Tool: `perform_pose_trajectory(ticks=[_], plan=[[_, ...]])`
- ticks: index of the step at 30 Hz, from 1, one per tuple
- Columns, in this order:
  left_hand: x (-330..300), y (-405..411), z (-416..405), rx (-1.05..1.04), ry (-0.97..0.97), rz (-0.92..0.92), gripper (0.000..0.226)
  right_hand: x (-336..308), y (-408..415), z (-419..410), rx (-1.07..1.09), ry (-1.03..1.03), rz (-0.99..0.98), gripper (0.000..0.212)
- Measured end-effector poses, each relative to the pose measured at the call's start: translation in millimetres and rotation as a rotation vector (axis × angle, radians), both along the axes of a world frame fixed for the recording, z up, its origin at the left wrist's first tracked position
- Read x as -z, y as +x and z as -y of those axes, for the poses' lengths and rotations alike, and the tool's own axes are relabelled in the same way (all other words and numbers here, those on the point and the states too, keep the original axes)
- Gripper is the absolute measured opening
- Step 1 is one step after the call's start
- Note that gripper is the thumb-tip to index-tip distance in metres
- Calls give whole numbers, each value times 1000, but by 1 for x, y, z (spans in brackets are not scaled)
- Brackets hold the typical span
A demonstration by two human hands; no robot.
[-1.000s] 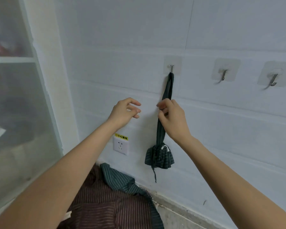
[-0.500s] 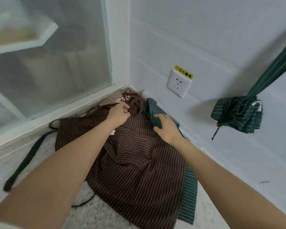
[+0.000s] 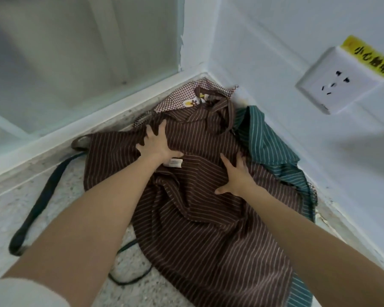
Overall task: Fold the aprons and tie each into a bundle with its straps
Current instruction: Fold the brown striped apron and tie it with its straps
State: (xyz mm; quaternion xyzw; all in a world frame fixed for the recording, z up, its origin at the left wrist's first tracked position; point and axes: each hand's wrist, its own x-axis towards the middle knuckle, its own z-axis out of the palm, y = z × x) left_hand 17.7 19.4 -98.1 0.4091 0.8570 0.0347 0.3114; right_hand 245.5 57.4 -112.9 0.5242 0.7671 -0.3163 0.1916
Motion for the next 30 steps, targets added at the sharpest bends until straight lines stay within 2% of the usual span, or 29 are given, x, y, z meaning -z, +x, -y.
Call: perform_pose_trajectory(ticks=[4,7,9,12,13,16,18,20,24,25,27,30], plan=[[10,-3,-12,-40,188,-44,96,1,-8,-2,-31,17,67,126],[13,-4,-18,-14,201,-115,74,-5,-19,-8,-81,-4,158,132],[13,-7,-21,35,184,-141,52,-7,-28,-10,-108,-18,222,134],[6,-6,-23,34,262,-73,14,-9,-34,-12,-123,-21,276,135],[3,-5,-22,55,290,-81,9,-9,-35,-12,-121,-27,285,135],[-1,-6,-24,109,283,-66,14,-10,-36,-11,-110,-38,283,134],[-5,-9,-23,124,264,162,15,-12,-35,-12,-82,-69,260,130],[-14,-7,-18,160,299,403,17,-18,-35,-18,31,-131,134,115],[-38,13,-4,287,507,437,18,-49,-51,-38,548,-58,-472,61],[-46,20,0,350,534,444,19,-60,-57,-42,637,-74,-573,53],[-59,30,4,504,540,460,23,-78,-67,-48,663,-122,-671,48],[-84,35,8,584,487,505,29,-98,-72,-52,609,-90,-619,39]])
